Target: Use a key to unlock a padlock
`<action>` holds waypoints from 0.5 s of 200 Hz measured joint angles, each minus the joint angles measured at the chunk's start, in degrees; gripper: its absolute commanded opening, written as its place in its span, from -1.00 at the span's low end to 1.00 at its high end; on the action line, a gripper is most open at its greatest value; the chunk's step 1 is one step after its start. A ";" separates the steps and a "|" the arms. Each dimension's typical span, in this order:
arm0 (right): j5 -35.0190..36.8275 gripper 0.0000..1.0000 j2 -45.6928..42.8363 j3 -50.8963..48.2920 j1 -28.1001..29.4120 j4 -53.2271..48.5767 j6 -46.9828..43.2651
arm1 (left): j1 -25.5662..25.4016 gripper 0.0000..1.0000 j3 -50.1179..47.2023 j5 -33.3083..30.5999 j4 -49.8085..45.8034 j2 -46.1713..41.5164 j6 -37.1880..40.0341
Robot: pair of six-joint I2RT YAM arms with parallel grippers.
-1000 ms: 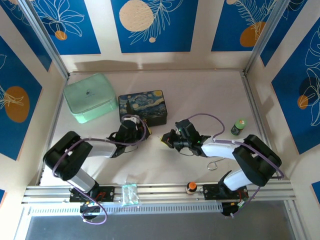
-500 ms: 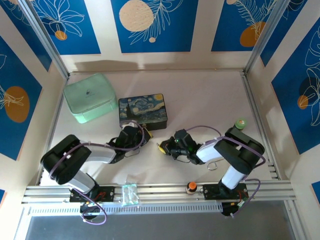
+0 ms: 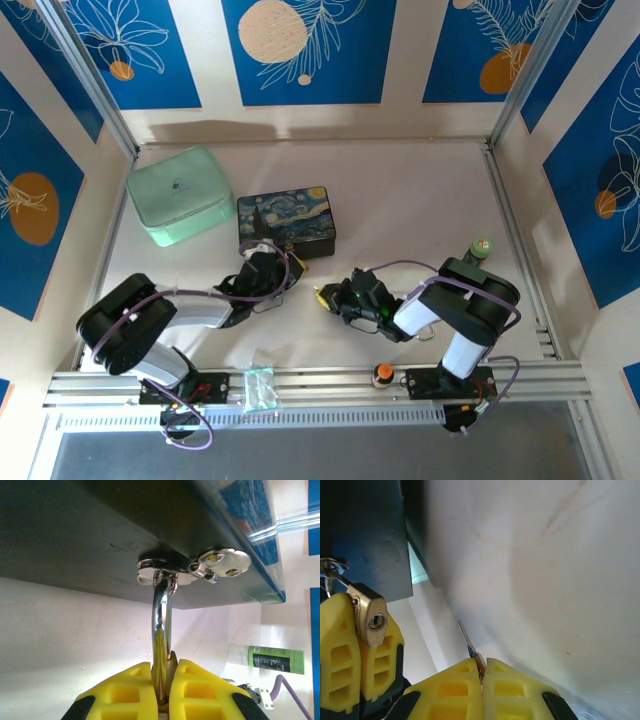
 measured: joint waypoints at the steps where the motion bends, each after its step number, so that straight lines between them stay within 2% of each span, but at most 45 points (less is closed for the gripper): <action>1: 0.02 -1.00 0.04 -0.02 0.00 0.09 0.02 | 0.00 -1.00 0.00 0.00 0.02 -0.02 -0.02; 100: 0.33 -1.00 0.33 0.17 -0.04 4.90 -0.87 | 0.00 -1.00 -0.02 0.04 1.86 0.00 -1.88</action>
